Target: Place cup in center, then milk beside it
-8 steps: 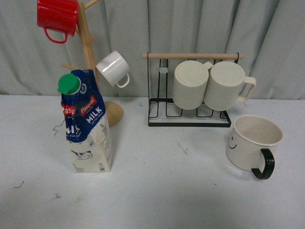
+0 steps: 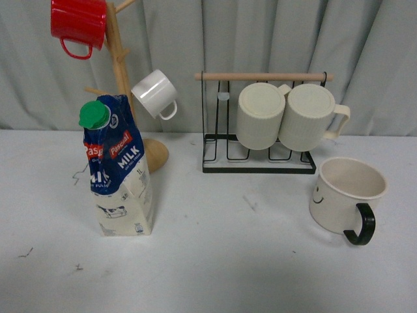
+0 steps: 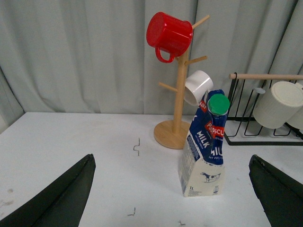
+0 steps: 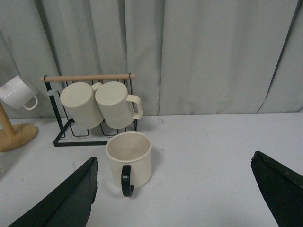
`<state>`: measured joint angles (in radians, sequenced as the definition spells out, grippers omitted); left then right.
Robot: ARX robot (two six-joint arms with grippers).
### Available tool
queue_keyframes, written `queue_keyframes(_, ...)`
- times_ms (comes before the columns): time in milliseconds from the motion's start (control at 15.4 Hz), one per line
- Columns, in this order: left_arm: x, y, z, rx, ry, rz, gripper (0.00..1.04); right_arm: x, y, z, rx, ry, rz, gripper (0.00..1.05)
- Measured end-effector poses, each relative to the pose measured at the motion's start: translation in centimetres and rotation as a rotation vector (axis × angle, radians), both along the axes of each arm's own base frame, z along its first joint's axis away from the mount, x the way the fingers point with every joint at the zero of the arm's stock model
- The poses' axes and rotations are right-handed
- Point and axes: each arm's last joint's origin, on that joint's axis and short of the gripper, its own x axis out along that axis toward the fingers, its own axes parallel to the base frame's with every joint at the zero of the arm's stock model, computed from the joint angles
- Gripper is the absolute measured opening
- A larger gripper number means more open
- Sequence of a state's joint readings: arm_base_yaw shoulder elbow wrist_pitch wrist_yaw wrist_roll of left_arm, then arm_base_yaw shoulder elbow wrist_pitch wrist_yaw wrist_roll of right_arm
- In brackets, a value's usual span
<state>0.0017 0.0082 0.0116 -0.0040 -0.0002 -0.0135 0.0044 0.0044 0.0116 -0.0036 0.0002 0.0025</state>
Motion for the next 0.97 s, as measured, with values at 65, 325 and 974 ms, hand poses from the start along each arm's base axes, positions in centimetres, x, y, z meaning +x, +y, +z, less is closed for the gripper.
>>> queue_keyframes(65,0.00,0.00,0.00,0.000,0.000,0.000,0.98,0.00,0.00,0.00,0.000,0.000,0.000,0.98)
queue_keyframes(325,0.00,0.00,0.00,0.000,0.000,0.000,0.98,0.00,0.00,0.00,0.000,0.000,0.000,0.98)
queue_keyframes(974,0.00,0.00,0.00,0.000,0.000,0.000,0.98,0.00,0.00,0.00,0.000,0.000,0.000,0.98)
